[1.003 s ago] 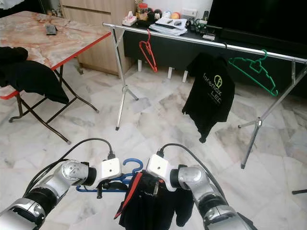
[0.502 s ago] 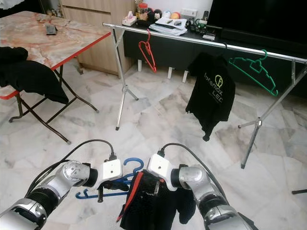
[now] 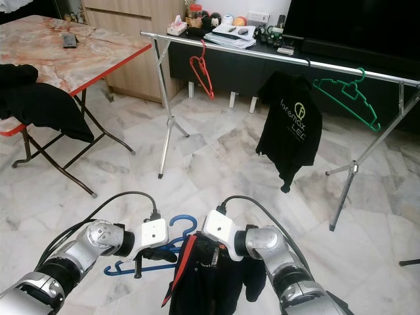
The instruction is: Hang hanger
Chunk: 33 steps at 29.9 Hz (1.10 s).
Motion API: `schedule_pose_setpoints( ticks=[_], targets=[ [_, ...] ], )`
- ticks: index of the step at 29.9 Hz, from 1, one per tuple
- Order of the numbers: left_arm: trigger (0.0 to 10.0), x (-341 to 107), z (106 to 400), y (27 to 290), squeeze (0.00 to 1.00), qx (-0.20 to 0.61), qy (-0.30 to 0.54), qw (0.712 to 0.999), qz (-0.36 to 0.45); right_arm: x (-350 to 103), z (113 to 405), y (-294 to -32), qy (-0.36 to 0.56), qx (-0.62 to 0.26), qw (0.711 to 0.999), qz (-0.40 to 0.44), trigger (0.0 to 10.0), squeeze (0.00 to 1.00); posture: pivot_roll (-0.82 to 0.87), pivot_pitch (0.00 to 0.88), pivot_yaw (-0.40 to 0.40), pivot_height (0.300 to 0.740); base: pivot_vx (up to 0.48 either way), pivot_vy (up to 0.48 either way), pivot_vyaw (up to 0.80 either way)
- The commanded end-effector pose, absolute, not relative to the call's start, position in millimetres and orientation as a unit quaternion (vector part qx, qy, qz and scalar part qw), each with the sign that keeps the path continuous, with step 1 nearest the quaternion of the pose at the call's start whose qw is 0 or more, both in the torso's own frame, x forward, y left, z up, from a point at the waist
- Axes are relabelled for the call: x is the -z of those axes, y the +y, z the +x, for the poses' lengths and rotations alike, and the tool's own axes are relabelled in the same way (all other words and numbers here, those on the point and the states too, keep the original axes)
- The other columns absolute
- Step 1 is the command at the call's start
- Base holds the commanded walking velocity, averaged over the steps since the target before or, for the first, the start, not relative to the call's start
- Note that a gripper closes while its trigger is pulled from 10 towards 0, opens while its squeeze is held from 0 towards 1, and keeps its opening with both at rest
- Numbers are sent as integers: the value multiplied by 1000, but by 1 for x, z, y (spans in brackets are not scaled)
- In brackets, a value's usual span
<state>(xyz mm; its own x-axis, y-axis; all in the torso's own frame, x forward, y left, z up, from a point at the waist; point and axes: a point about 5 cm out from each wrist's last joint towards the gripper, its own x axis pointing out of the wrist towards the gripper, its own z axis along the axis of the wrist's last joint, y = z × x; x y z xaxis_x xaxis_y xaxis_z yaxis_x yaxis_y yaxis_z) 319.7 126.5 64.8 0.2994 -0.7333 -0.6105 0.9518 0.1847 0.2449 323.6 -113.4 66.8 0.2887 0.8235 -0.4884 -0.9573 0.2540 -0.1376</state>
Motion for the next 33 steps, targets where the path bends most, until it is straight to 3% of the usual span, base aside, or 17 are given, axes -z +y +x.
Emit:
schedule_pose_setpoints(
  ticks=[1, 5, 6, 12, 13, 14, 33],
  targets=[
    [0, -70, 323, 125, 0, 560, 166, 755, 298, -69, 325, -111, 157, -577, 776, -201, 0, 0, 12, 92, -56, 740, 0, 0, 0],
    [0, -70, 322, 124, 0, 560, 164, 755, 297, -70, 325, -113, 159, -577, 774, -207, 0, 0, 11, 94, -57, 740, 0, 0, 0],
    [0, -70, 322, 125, 0, 560, 164, 756, 297, -69, 325, -113, 162, -577, 772, -212, 9922, 0, 10, 94, -59, 740, 0, 0, 0],
    [0, -70, 322, 125, 0, 559, 162, 757, 298, -68, 325, -115, 168, -580, 768, -215, 10000, 0, 10, 94, -61, 740, 0, 0, 0],
    [0, -70, 323, 125, 0, 559, 161, 757, 298, -69, 325, -115, 171, -582, 766, -212, 10000, 855, 8, 94, -63, 740, 0, 0, 0],
    [0, -70, 323, 125, 0, 558, 161, 757, 298, -69, 325, -116, 174, -582, 766, -210, 10000, 1000, 8, 94, -63, 740, 0, 0, 0],
    [0, -68, 321, 127, 0, 552, 157, 761, 302, -81, 330, -135, 192, -599, 735, -255, 10000, 1000, -10, 92, -68, 740, 0, 0, 0]
  ],
)
